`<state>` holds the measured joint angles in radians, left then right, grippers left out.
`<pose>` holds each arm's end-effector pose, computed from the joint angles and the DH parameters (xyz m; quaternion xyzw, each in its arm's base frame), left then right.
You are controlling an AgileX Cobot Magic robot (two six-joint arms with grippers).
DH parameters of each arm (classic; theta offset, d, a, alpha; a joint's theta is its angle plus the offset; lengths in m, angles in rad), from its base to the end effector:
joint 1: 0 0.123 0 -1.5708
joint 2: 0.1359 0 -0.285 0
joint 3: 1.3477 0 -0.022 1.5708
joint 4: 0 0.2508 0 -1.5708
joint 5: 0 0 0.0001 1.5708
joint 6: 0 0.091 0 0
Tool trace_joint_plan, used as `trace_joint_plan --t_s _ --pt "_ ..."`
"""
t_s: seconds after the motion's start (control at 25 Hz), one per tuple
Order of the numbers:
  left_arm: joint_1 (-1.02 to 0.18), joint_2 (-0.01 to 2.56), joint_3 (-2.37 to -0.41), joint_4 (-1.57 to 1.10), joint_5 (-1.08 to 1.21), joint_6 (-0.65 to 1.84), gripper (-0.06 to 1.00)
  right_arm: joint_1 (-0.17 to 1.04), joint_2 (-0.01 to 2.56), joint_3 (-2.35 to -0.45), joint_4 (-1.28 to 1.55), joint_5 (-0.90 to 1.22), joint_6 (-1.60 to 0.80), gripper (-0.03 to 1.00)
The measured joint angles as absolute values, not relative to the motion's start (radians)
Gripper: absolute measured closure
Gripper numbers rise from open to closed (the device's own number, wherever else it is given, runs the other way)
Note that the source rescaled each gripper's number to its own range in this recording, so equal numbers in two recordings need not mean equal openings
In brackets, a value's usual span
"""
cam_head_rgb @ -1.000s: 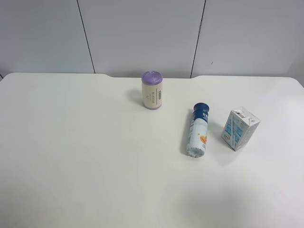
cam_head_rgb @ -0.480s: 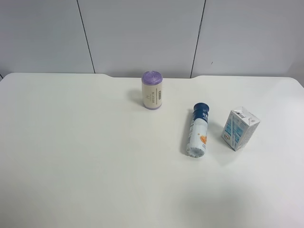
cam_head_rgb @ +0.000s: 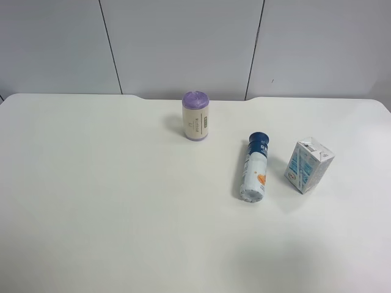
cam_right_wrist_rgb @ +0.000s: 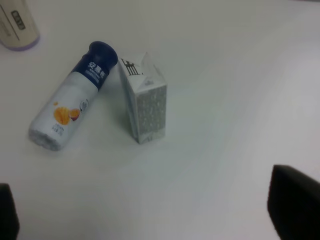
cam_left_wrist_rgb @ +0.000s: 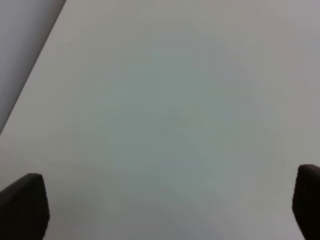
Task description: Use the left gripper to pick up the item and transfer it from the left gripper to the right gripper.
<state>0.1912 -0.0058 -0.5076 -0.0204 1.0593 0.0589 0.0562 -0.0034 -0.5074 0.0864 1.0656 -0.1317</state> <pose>-0.0061 -0.0028 0.2795 -0.0557 0.8475 0.0557 0.5250 -0.0070 0.0065 0.2792 -0.0818 0.8470 0.0233 0.5248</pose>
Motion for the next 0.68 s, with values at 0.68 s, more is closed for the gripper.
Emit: trace_joint_plan --t_s 0.68 --pt "0.191 -0.006 -0.508 -0.02 1.059 0.059 -0.05 0.056 -0.003 -0.507 0.086 1.066 -0.132 -0.03"
